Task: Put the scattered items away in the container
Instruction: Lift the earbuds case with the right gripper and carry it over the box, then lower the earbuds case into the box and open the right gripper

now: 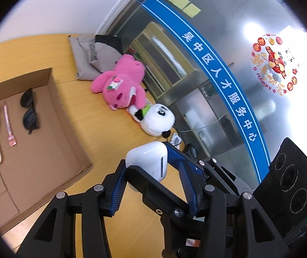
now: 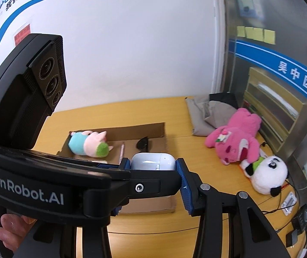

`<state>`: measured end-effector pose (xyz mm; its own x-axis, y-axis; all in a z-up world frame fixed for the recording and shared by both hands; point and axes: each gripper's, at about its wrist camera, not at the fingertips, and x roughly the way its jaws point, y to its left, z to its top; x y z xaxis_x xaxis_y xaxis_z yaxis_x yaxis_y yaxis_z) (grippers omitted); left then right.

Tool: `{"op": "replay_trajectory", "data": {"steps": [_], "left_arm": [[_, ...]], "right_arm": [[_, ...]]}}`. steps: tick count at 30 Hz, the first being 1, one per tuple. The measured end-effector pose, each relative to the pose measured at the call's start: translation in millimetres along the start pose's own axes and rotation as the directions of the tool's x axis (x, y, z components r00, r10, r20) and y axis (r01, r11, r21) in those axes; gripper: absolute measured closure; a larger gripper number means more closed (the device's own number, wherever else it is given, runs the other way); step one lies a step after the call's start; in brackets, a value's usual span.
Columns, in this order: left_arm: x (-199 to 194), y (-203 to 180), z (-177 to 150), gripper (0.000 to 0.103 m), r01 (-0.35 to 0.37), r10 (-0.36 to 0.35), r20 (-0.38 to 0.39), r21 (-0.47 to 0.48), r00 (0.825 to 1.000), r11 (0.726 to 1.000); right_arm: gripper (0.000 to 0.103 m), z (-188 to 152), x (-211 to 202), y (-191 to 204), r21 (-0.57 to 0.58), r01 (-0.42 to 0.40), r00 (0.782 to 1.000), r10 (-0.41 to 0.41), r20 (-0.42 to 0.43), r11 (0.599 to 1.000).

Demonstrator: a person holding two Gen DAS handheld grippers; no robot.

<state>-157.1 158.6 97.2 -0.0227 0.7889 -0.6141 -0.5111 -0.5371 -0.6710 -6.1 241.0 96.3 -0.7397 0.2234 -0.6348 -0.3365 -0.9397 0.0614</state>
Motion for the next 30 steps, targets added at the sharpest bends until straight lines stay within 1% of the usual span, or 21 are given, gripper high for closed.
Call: {"op": "replay_trajectory", "data": {"steps": [7, 11, 13, 17, 24, 30], "left_arm": [[-29.8, 49.0, -1.7, 0.056, -0.053, 0.056, 0.035, -0.094, 0.998, 0.994], [-40.0, 86.2, -0.9, 0.056, -0.104, 0.111, 0.033, -0.163, 0.993, 0.981], [-40.8, 102.2, 0.0, 0.056, -0.120, 0.127, 0.028, -0.188, 0.991, 0.975], [-35.4, 143.4, 3.6, 0.056, -0.130, 0.139, 0.018, -0.251, 0.990, 0.959], [-16.9, 202.0, 20.5, 0.055, -0.131, 0.140, 0.004, -0.314, 0.990, 0.940], [1.5, 249.5, 23.9, 0.055, -0.139, 0.140, -0.026, -0.366, 0.990, 0.920]], "right_arm": [[0.057, 4.9, 33.5, 38.3, -0.024, -0.094, 0.995, 0.094, -0.036, 0.995], [0.057, 4.9, 63.9, 57.0, -0.025, -0.165, 0.984, 0.163, -0.068, 0.986], [0.057, 3.1, 82.5, 63.8, -0.014, -0.197, 0.977, 0.195, -0.089, 0.980], [0.057, 0.0, 119.0, 72.2, -0.017, -0.233, 0.963, 0.229, -0.142, 0.972], [0.057, -2.2, 184.2, 76.2, -0.017, -0.265, 0.943, 0.255, -0.212, 0.964], [0.057, -11.7, 235.8, 82.3, -0.013, -0.289, 0.922, 0.275, -0.272, 0.957]]}}
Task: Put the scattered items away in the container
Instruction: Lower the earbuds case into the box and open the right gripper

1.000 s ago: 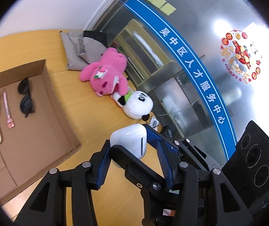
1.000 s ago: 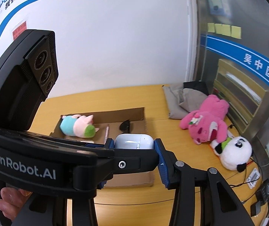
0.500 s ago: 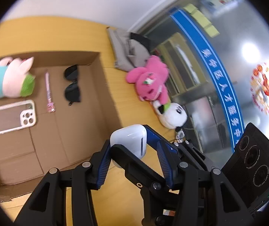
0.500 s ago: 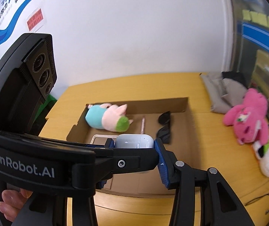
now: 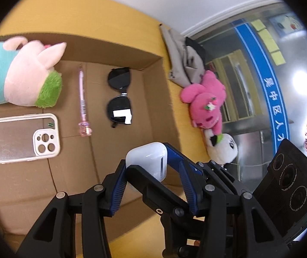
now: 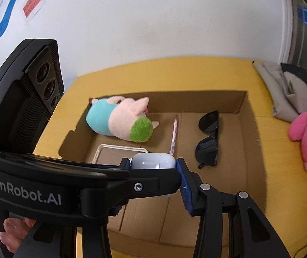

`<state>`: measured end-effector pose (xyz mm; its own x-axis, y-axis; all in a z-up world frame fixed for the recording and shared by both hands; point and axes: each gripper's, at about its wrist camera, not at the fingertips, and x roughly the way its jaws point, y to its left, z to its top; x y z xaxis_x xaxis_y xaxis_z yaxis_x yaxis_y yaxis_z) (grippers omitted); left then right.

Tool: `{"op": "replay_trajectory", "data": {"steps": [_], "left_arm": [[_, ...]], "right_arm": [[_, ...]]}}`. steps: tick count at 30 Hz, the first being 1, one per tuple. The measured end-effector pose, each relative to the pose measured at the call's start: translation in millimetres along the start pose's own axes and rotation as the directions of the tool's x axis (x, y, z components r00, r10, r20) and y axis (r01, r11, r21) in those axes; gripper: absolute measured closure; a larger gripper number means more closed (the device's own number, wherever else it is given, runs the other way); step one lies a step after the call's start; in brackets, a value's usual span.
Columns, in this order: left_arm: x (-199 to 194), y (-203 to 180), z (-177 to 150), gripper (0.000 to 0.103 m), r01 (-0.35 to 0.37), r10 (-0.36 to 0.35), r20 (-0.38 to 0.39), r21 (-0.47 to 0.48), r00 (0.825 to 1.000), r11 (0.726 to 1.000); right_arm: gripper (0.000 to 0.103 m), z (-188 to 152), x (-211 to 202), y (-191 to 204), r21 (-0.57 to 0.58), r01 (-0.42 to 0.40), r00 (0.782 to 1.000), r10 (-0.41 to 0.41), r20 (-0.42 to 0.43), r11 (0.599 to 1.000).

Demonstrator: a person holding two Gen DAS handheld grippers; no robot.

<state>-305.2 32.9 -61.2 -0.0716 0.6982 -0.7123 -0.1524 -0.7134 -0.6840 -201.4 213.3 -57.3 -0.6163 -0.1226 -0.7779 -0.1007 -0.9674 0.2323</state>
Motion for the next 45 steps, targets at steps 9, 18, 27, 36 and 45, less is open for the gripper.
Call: {"op": "replay_trajectory", "data": {"steps": [9, 18, 27, 36, 45], "left_arm": [[48.7, 62.5, 17.3, 0.055, -0.032, 0.023, -0.088, -0.093, 0.996, 0.995], [74.0, 99.7, 18.8, 0.055, -0.062, 0.041, -0.138, -0.153, 0.990, 0.986], [90.1, 116.7, 18.7, 0.056, -0.084, 0.054, -0.180, -0.164, 0.982, 0.983], [90.2, 116.3, 19.8, 0.057, -0.082, 0.053, -0.170, -0.169, 0.984, 0.982], [79.5, 105.3, 22.5, 0.054, -0.138, 0.120, -0.144, -0.126, 0.982, 0.982]], "right_arm": [[0.057, -9.6, 75.3, -15.4, 0.087, -0.026, 0.991, 0.037, -0.132, 0.996], [0.057, -21.3, 121.7, -18.0, 0.143, -0.029, 0.963, 0.066, -0.261, 0.989], [0.057, -30.7, 143.3, -18.9, 0.179, -0.006, 0.938, 0.068, -0.340, 0.984], [0.055, -30.6, 149.0, -25.9, 0.215, -0.007, 0.933, 0.084, -0.350, 0.977], [0.032, -29.6, 140.3, -29.0, 0.219, -0.005, 0.936, 0.082, -0.342, 0.976]]}}
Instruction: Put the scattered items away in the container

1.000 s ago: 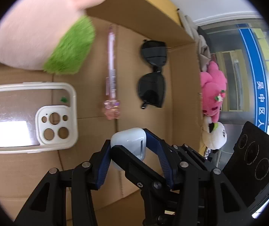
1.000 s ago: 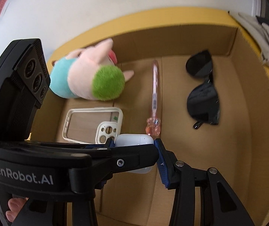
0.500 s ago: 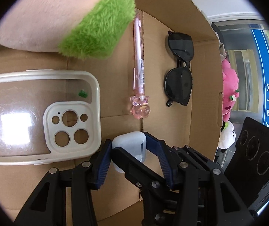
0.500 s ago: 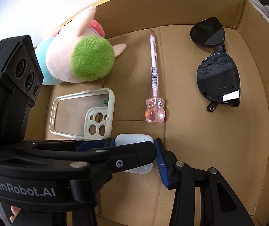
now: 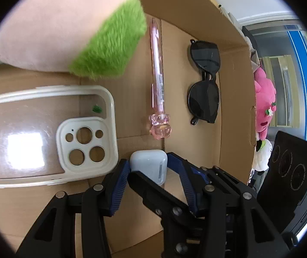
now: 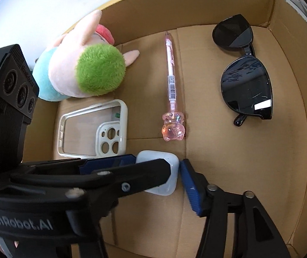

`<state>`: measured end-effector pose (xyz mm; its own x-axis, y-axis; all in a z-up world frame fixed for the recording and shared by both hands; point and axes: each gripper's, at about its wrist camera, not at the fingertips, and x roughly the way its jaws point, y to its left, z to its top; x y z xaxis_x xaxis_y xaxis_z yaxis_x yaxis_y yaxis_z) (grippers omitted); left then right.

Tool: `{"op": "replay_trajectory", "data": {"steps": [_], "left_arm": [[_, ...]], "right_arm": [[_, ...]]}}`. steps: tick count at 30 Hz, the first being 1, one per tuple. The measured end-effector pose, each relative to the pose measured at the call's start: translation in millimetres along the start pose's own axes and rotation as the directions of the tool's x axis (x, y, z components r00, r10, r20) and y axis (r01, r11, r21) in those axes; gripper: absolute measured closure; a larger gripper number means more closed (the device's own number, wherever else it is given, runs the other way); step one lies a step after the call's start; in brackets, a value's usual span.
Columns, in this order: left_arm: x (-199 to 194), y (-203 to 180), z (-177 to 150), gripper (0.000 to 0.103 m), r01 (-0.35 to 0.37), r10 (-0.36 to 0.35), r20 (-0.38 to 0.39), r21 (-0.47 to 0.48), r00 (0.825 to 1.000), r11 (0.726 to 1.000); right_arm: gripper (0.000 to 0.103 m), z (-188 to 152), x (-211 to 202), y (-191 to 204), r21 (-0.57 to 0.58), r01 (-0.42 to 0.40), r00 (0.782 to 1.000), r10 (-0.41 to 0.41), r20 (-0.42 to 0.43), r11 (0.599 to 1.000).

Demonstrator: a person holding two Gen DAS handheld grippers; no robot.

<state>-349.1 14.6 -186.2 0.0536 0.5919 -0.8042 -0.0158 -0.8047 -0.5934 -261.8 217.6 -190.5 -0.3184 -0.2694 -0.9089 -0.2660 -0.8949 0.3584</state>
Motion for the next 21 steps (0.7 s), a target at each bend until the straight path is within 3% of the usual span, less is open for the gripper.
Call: {"op": "replay_trajectory", "data": {"steps": [3, 7, 10, 13, 14, 15, 21], "left_arm": [[-13.0, -5.9, -3.5, 0.053, -0.020, 0.020, 0.025, 0.019, 0.999, 1.000], [-45.1, -18.9, -18.7, 0.051, -0.083, 0.076, 0.094, 0.069, 0.993, 0.994], [-82.6, -29.0, -41.8, 0.043, -0.161, 0.139, 0.192, 0.107, 0.971, 0.981], [-130.5, -44.8, -76.8, 0.035, -0.262, 0.209, 0.336, 0.122, 0.918, 0.957], [-141.9, -49.9, -85.9, 0.028, -0.290, 0.228, 0.369, 0.121, 0.901, 0.949], [-156.9, -56.4, -98.7, 0.025, -0.325, 0.253, 0.410, 0.115, 0.876, 0.939], [-223.2, -89.7, -163.3, 0.024, -0.429, 0.330, 0.569, 0.045, 0.753, 0.902]], "right_arm": [[0.015, -1.9, -12.3, 0.1, -0.005, -0.007, 1.000, 0.008, 0.028, 1.000], [0.008, -4.4, -33.8, 1.8, -0.019, -0.002, 0.999, 0.002, 0.036, 1.000], [0.003, -17.8, -59.9, 5.3, -0.057, 0.034, 0.998, -0.031, 0.048, 0.998], [0.000, -34.0, -100.2, 8.7, -0.101, 0.068, 0.993, -0.057, 0.106, 0.993], [0.000, -36.9, -106.7, 16.8, -0.111, 0.081, 0.990, -0.067, 0.124, 0.990], [0.000, -41.2, -114.5, 28.2, -0.121, 0.101, 0.986, -0.083, 0.143, 0.988], [0.000, -74.0, -205.5, 40.7, -0.138, 0.224, 0.959, -0.193, 0.207, 0.965]]}}
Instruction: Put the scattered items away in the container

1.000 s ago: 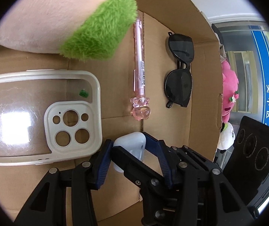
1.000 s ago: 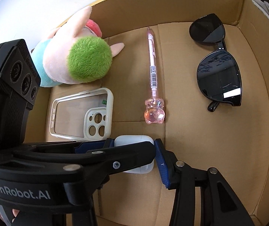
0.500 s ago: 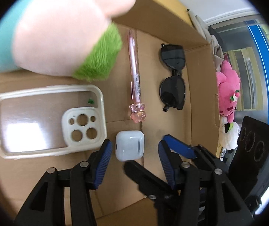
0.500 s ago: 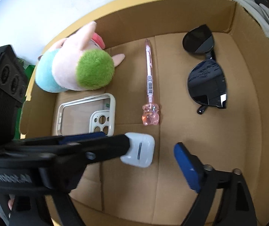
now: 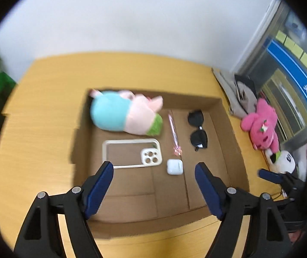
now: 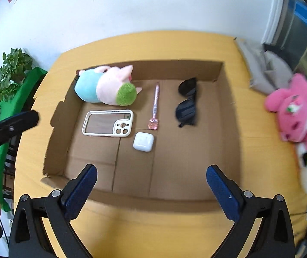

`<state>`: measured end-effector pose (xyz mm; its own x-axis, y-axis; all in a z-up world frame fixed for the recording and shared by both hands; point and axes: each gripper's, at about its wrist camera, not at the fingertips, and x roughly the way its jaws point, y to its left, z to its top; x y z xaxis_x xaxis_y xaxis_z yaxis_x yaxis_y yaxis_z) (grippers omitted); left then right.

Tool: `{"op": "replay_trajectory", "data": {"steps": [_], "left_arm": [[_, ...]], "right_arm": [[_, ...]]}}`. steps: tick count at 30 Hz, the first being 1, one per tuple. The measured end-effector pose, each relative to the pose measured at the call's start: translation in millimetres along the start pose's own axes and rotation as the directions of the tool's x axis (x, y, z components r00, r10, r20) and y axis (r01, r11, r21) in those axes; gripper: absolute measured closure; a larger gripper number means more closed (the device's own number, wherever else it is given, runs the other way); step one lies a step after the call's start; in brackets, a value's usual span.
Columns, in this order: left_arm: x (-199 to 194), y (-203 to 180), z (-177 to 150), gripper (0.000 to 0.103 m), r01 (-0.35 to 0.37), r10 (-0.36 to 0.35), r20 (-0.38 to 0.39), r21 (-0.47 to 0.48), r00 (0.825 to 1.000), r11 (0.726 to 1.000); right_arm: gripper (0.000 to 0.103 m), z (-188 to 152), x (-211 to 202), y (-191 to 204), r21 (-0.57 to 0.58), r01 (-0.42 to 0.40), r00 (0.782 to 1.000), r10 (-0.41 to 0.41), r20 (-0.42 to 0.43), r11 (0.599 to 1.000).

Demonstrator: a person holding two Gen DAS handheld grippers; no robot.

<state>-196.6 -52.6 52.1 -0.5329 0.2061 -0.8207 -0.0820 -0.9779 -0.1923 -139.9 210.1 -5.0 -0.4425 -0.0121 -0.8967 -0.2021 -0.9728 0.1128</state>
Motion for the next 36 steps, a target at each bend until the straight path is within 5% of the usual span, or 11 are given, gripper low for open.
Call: {"op": "replay_trajectory", "data": {"steps": [4, 14, 36], "left_arm": [[-52.3, -8.0, -11.6, 0.024, -0.062, 0.062, 0.066, -0.006, 0.996, 0.998], [-130.3, -34.2, -42.7, 0.024, -0.071, 0.071, 0.113, -0.003, 0.991, 0.997], [-174.4, -60.5, -75.3, 0.024, -0.107, 0.104, 0.119, 0.019, 0.988, 0.994]], "right_arm": [[0.000, -7.5, -42.3, 6.7, 0.002, 0.030, 0.999, -0.030, 0.021, 1.000], [0.000, -34.8, -111.0, 16.7, -0.026, 0.037, 0.996, -0.035, 0.084, 0.999], [0.000, -68.1, -161.1, 12.6, -0.022, 0.036, 0.990, -0.033, 0.136, 0.999]]}}
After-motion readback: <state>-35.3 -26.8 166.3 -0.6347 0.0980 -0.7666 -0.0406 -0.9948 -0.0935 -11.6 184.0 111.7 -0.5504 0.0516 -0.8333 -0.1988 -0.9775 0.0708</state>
